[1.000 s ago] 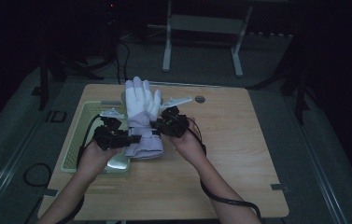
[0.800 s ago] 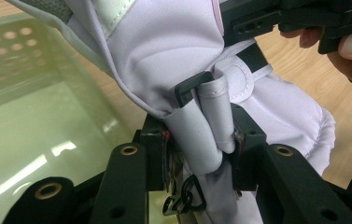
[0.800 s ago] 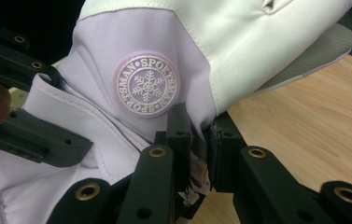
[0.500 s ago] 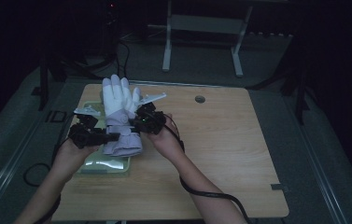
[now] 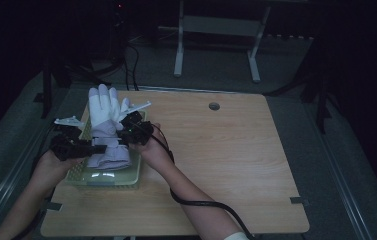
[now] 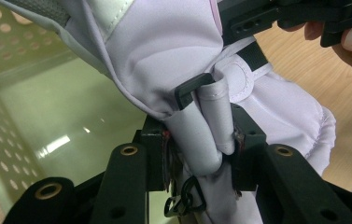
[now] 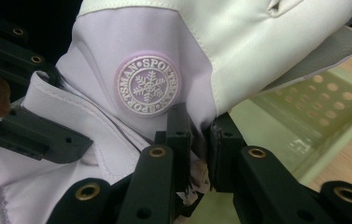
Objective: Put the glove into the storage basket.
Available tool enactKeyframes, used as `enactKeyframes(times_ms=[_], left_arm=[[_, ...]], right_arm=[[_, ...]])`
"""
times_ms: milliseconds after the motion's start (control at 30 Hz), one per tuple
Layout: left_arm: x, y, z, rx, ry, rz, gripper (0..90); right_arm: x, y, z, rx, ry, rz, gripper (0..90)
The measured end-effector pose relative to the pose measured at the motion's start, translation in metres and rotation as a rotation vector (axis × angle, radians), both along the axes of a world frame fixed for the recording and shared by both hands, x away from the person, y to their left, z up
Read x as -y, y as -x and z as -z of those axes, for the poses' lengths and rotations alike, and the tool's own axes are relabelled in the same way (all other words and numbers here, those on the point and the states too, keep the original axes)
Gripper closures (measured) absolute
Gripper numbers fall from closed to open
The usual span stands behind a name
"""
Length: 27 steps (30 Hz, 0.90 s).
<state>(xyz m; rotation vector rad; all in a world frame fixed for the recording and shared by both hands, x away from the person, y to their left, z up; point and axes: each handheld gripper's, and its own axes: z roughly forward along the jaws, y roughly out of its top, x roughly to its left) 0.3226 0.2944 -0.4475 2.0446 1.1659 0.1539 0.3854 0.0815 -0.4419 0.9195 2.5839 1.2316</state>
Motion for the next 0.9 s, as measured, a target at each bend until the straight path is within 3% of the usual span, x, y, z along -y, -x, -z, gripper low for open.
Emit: enactKeyframes(times_ms=[167,533,633,700,900], left_arm=[[-0.009,-0.008,0.019,-0.042,0.014,-0.003,65.5],[-0.019,-0.013,0.063,-0.195,0.022,-0.017,65.0],[-0.018,-0.014,0.071,-0.216,-0.017,-0.023,64.9],[-0.013,-0.013,0.071,-0.215,-0.069,-0.028,64.4],[-0.004,-0.017,0.075,-0.255,-0.118,-0.056,58.0]], right_arm=[[-0.012,-0.005,0.015,-0.016,0.031,0.012,81.0],[-0.033,-0.001,0.055,-0.06,0.161,0.001,80.9],[-0.042,0.001,0.065,-0.057,0.219,-0.001,80.8],[-0.046,0.002,0.071,-0.066,0.241,0.01,80.9],[-0.047,0.0,0.073,-0.093,0.277,0.022,80.4]])
